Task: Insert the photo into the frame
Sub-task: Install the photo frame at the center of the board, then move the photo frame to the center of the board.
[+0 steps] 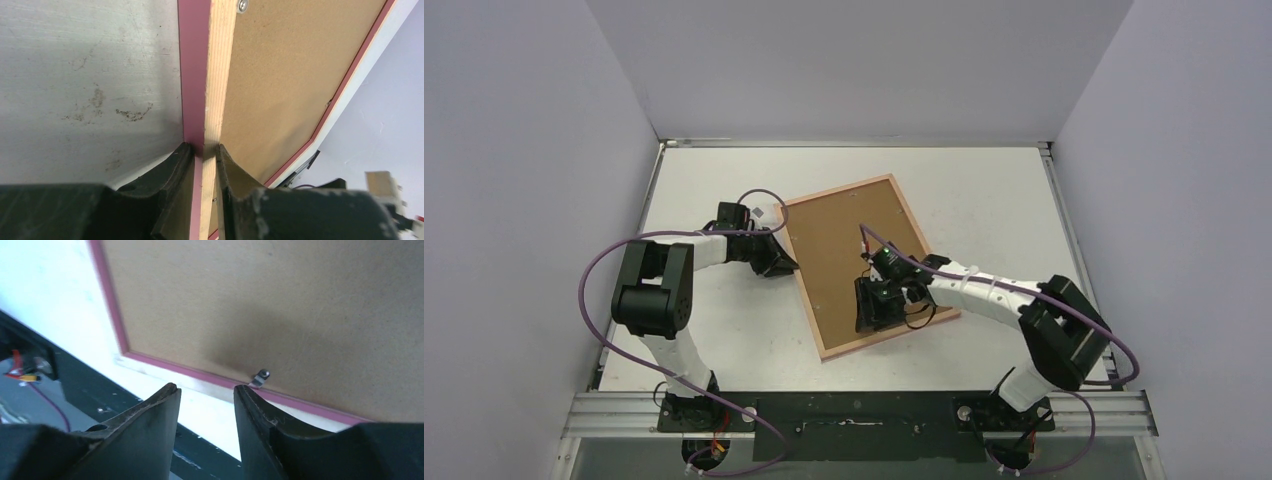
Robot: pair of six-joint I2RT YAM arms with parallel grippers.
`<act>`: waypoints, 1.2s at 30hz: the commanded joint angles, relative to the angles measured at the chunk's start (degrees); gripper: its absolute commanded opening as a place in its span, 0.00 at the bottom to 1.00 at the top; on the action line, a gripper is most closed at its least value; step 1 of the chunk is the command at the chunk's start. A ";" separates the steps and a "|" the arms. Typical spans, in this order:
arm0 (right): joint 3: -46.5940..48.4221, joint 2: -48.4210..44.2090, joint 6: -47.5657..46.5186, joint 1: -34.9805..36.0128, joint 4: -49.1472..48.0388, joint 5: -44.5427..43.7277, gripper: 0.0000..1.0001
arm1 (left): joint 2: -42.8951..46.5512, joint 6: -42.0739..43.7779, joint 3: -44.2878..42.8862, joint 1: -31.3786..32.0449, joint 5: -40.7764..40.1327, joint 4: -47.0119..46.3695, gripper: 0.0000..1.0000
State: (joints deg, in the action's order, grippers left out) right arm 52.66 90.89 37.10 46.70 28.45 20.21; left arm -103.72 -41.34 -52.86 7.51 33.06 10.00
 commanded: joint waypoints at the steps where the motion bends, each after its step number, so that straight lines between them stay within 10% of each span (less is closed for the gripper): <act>1: 2.31 -8.62 2.96 -2.60 -2.46 0.77 0.46 | 0.23 0.74 0.97 -0.33 -2.31 -1.08 0.10; 10: 10.84 -10.88 -3.54 -11.11 4.59 -18.34 0.65 | 1.70 0.70 1.12 -0.09 -1.72 -1.38 0.47; 19: 17.64 -1.25 -8.81 -28.66 5.89 -30.18 0.82 | 4.81 0.66 3.23 1.57 -5.83 -1.33 0.59; 36: 17.02 17.97 -4.48 -39.05 -3.65 0.13 0.88 | 3.87 -1.81 7.83 6.23 -3.61 -6.30 0.61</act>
State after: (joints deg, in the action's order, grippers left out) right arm 71.75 108.20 30.81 7.84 28.23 11.09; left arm -98.37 -43.16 -47.03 11.68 31.11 3.16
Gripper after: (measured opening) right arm 0.883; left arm 0.606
